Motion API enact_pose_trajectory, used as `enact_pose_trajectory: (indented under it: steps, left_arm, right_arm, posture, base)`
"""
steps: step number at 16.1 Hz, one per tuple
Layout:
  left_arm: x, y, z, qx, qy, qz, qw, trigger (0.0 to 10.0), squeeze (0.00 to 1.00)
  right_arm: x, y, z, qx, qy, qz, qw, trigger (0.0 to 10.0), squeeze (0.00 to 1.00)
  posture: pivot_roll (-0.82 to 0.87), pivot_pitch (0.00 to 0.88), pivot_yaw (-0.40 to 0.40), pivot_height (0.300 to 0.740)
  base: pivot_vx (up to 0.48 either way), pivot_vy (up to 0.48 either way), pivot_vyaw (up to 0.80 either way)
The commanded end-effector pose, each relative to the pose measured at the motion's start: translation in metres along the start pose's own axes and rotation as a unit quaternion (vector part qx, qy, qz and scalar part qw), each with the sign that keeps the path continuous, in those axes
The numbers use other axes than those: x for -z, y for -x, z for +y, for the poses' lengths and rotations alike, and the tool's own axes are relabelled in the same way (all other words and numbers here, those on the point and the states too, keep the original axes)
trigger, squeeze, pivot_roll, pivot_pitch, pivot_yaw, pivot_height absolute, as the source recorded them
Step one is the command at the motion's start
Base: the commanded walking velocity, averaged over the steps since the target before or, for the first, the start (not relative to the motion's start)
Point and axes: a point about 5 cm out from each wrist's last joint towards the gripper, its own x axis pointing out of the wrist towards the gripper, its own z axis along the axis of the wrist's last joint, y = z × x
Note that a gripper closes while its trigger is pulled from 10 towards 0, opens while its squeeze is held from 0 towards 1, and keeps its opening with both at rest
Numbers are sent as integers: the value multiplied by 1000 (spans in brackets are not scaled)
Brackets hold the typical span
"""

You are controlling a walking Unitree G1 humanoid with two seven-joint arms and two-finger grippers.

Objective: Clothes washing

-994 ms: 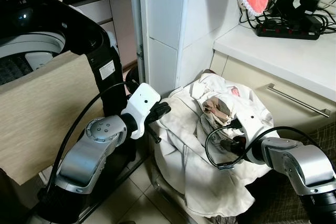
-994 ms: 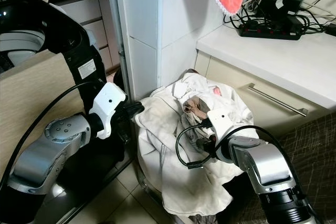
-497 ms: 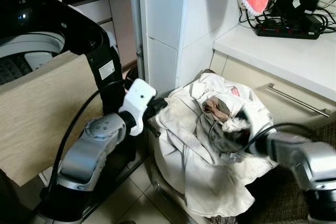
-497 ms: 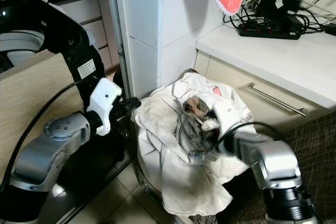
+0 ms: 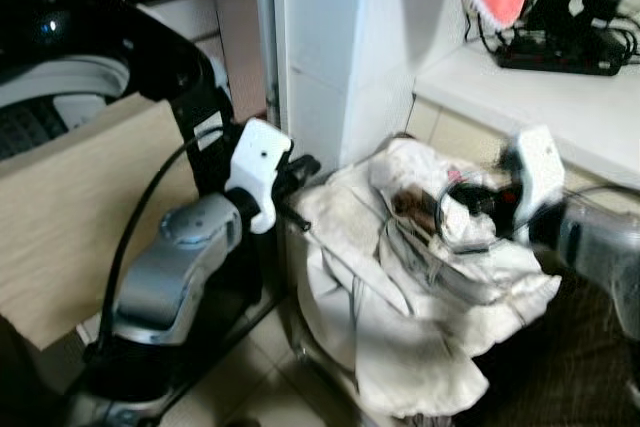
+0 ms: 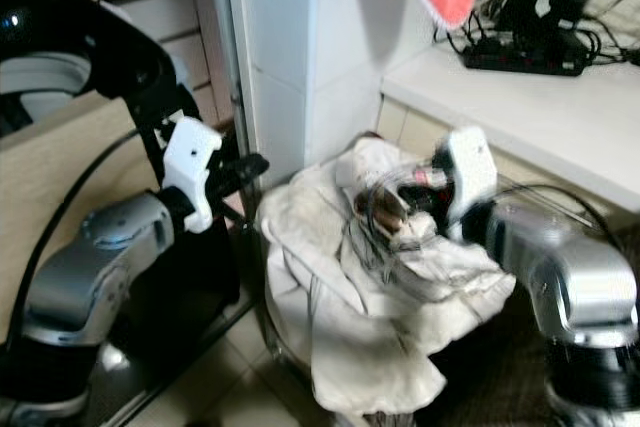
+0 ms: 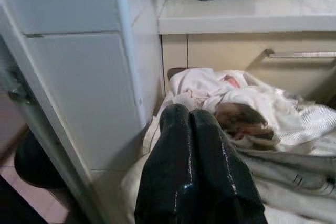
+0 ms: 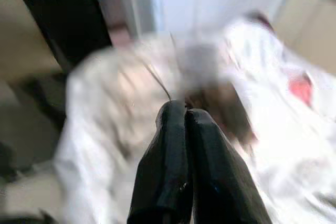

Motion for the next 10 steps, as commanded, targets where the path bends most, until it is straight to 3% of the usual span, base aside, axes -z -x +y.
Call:
enact_pose_trajectory:
  steps: [1,4,10]
  left_arm:
    - [7,-2,-7,14,-22,9,1000,10000,0]
    - [9,-2,-5,-8,-27,4,1000,10000,0]
    - [12,0,-8,9,-39,9,999,10000,0]
  right_arm:
    - [0,-2,2,7,14,5,1000,10000,1000]
    - [-2,0,9,-4,-9,-1,1000,10000,1000]
    - [12,6,12,-37,24,53,998,10000,1000]
  posture:
    - [-40,0,-3,740]
    - [-42,0,-2,740]
    - [-40,0,3,740]
  base:
    - [0,0,0]
    - [0,0,0]
    - [0,0,0]
